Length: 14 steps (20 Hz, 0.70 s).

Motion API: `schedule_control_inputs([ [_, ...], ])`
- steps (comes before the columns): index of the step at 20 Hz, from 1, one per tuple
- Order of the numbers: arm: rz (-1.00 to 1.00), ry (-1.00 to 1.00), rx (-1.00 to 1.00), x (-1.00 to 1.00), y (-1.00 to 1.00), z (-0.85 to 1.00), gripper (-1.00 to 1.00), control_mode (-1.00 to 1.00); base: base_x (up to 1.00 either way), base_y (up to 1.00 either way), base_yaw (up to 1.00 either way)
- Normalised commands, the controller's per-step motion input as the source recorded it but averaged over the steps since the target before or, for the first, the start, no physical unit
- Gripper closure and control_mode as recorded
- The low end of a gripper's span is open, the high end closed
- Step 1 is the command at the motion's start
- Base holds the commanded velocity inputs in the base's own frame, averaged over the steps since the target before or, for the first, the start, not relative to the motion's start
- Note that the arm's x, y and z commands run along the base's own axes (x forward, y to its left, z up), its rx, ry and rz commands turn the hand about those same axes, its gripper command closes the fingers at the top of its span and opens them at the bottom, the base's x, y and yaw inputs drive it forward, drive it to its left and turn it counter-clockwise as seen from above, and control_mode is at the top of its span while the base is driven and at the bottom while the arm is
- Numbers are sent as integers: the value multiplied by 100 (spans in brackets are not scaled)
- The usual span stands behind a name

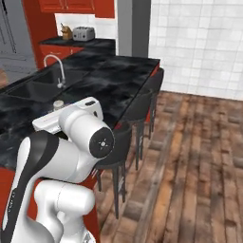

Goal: Retrieve the shaker from the cabinet and place it next the steak on a plate on the dining table.

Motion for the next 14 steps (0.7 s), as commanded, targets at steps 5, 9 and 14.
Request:
schedule_control_inputs([
  [5,0,0,0,0,0,0,100,100,93,-68,42],
  [9,0,0,0,0,0,0,100,100,100,-55,47],
  [14,0,0,0,0,0,0,100,100,100,-68,49],
])
